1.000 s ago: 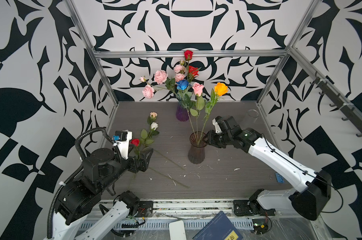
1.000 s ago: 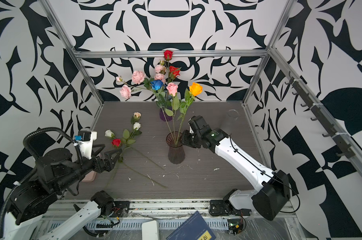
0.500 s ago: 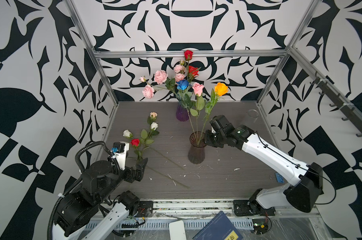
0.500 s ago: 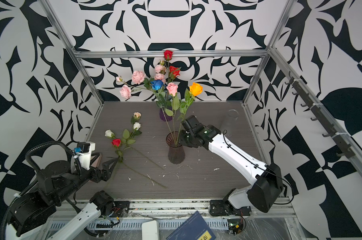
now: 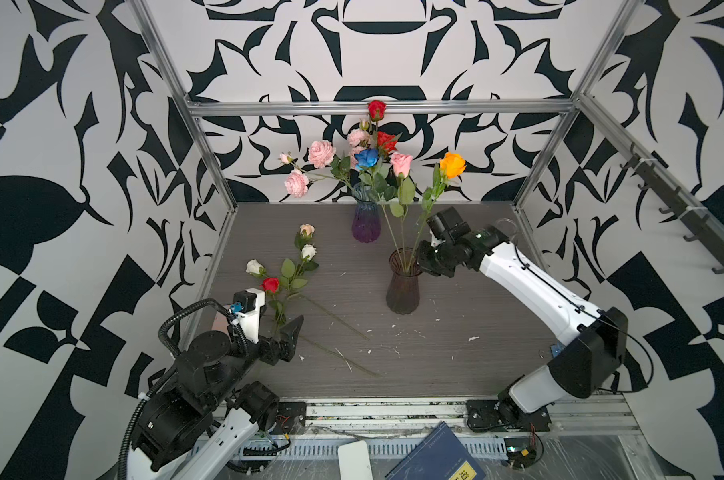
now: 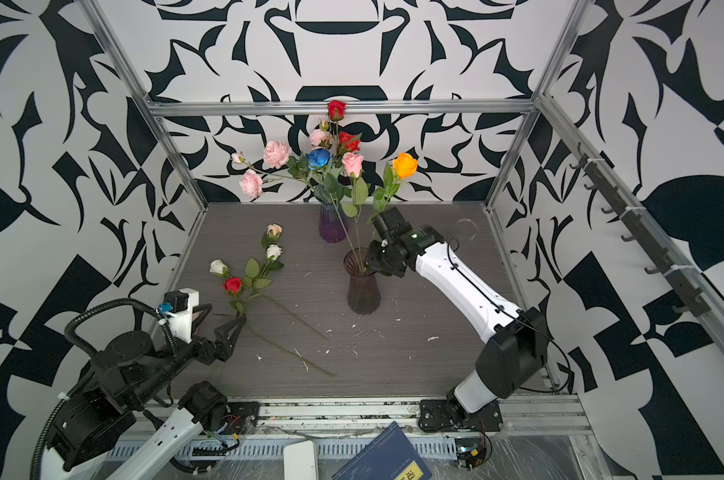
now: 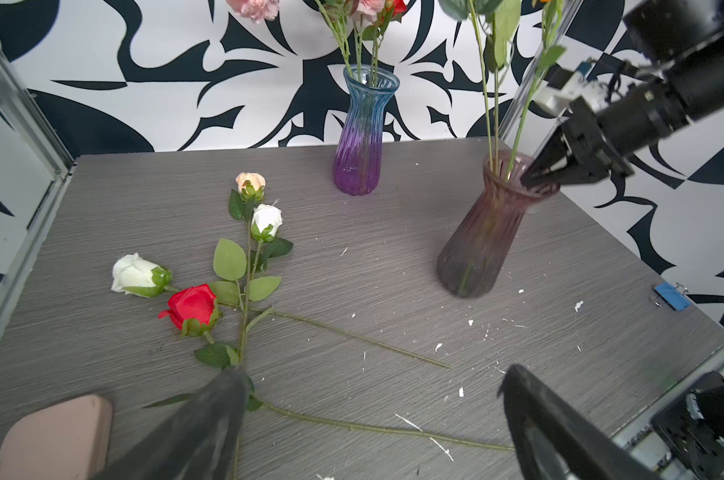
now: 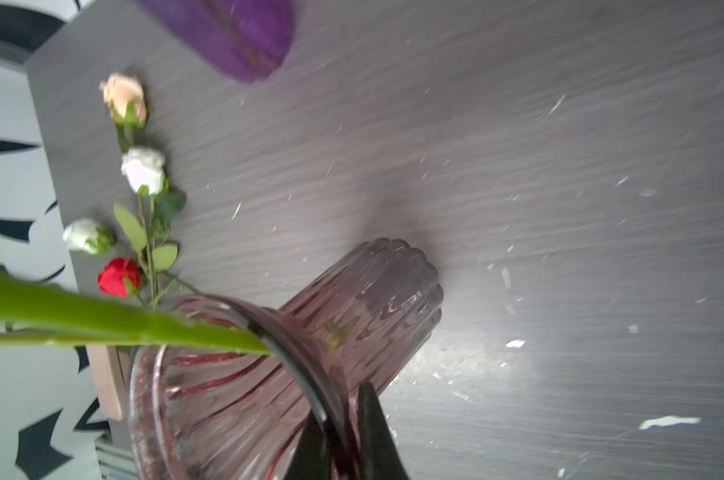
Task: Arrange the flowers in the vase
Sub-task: 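Grasp the mauve vase rim with the right gripper and slide it farther away, then release the mauve vase and raise the right gripper toward the glass vase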
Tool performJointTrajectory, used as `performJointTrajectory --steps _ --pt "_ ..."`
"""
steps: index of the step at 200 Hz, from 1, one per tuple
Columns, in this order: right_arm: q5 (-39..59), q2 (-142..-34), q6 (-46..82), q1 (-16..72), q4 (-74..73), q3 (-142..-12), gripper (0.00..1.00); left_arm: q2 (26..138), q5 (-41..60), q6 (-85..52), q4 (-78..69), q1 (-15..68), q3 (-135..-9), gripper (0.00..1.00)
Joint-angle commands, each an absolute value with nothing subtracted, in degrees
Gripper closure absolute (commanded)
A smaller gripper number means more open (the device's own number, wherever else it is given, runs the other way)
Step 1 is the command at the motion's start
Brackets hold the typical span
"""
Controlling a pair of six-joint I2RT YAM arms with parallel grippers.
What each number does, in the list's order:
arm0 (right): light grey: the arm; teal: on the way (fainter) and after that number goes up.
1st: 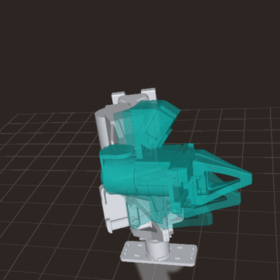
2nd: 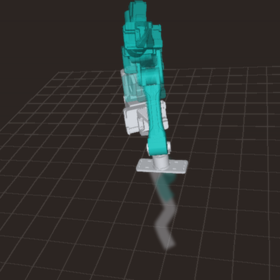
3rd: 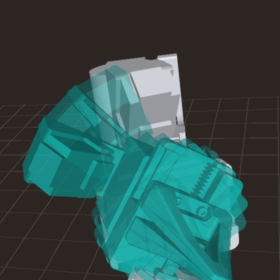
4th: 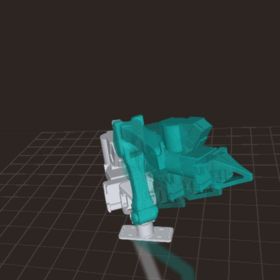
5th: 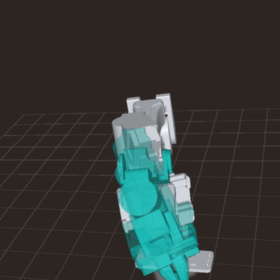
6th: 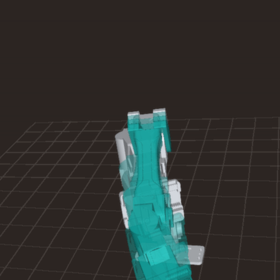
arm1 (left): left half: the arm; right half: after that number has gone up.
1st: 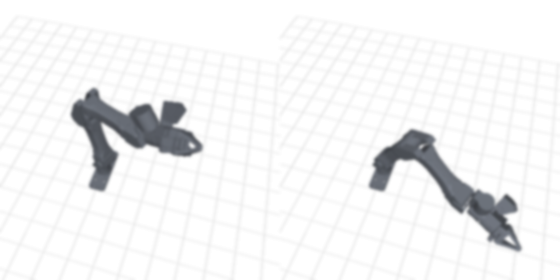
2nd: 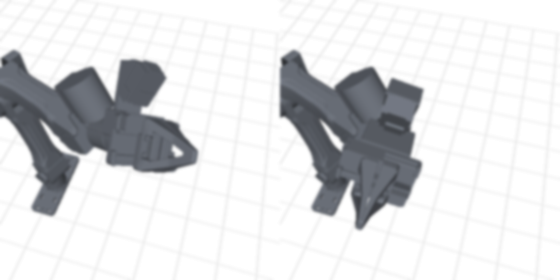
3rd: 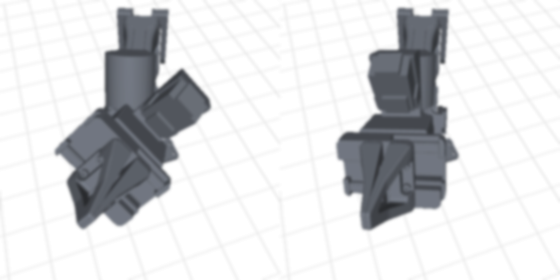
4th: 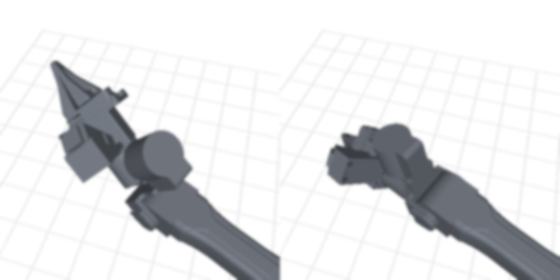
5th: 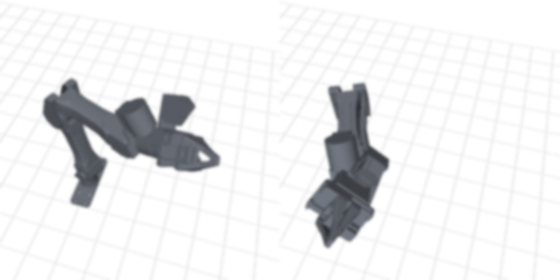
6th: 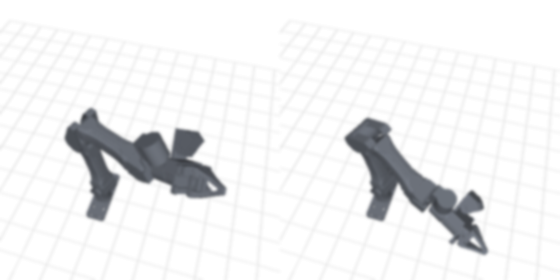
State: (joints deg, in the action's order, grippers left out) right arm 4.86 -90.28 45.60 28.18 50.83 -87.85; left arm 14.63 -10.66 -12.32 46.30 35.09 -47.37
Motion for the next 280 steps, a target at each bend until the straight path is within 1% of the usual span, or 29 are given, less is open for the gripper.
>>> performJointTrajectory --steps 1,44,73,118,140,172,257,280 --pt "7.3 -90.35 41.38 24.44 48.26 -97.57 1.0 15.94 -8.76 -12.21 44.04 34.9 -46.33 0.01" --pt "11.21 -99.72 37.63 17.04 49.47 -110.19 1.0 17.17 -8.35 -12.39 44.4 34.89 -45.74 0.0" --pt "13.04 -107.37 36.45 13.8 50.93 -120.1 1.0 18.48 -8.79 -12.22 44.49 34.93 -45.75 0.01" --pt "13.04 -122.98 33.8 10.67 59.37 -144.4 1.0 21.41 -8.17 -12.3 44.81 34.9 -46.14 0.01" --pt "13.17 -128.06 33.63 9.73 60.82 -152.2 1.0 22.23 -8.15 -12.39 44.85 34.81 -46.28 0.01" --pt "14.15 -130.3 34.19 8.72 58.8 -152.58 1.0 22.51 -8.35 -12.57 44.83 34.89 -46.27 0.01" --pt "14.68 -129.33 34.1 8.63 54.59 -146.36 1.0 22.66 -7.81 -12.57 44.82 34.72 -46.3 0.0" --pt "14.68 -128.85 34.1 8.58 54.68 -146.48 0.8 22.42 -7.82 -12.57 44.82 34.72 -46.18 0.01"
